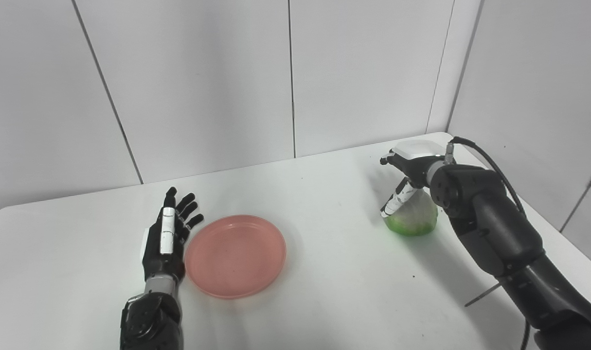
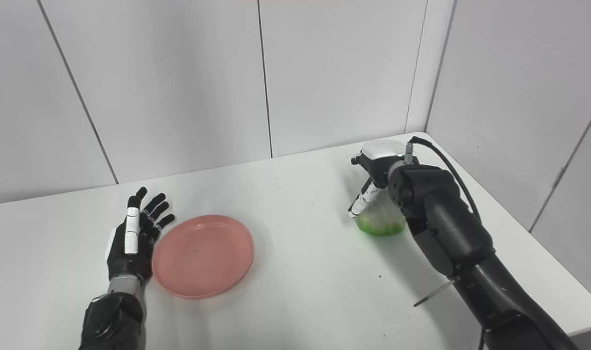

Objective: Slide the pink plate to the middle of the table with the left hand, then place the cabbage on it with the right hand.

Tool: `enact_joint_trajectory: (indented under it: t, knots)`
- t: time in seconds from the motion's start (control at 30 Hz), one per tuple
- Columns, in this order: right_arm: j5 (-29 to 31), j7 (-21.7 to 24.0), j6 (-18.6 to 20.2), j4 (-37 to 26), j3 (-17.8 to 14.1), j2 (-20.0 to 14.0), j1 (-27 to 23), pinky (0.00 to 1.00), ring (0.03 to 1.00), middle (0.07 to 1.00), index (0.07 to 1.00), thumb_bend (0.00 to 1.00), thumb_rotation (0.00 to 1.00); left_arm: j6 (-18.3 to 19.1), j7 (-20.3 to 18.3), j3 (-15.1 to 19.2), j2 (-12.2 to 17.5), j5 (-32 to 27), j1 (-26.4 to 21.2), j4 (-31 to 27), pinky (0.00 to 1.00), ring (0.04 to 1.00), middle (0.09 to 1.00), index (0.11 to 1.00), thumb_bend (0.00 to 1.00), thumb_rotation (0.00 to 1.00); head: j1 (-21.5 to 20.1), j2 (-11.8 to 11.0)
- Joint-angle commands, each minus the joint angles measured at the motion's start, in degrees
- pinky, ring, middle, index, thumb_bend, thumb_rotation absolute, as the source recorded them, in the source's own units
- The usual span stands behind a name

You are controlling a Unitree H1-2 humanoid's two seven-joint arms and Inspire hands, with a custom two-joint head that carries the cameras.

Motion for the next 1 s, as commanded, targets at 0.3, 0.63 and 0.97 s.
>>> enact_joint_trajectory:
  t: [0.3,0.63,0.97]
  knots:
    - [-1.62,-0.14,0.48,1.41,-0.84,-2.98,-3.08,0.99,0.988,1.000,0.903,1.00,0.36,2.84,-0.35,0.35,0.44,-0.53,3.70,3.01,0.78,0.867,0.842,0.931,0.88,0.81,-0.11,0.28]
    - [0.94,-1.20,0.49,1.67,-2.00,-2.68,-0.79,0.68,0.892,0.976,0.911,1.00,0.32,3.48,-0.56,0.38,0.23,-0.82,3.79,2.40,0.78,0.860,0.837,0.936,0.90,0.79,0.37,0.85]
    - [3.10,-2.92,0.06,2.83,-0.57,-2.80,1.29,0.70,0.878,0.949,0.906,1.00,0.34,3.74,-0.68,0.32,0.44,-0.78,3.99,2.05,0.79,0.869,0.840,0.949,0.91,0.78,0.86,1.29]
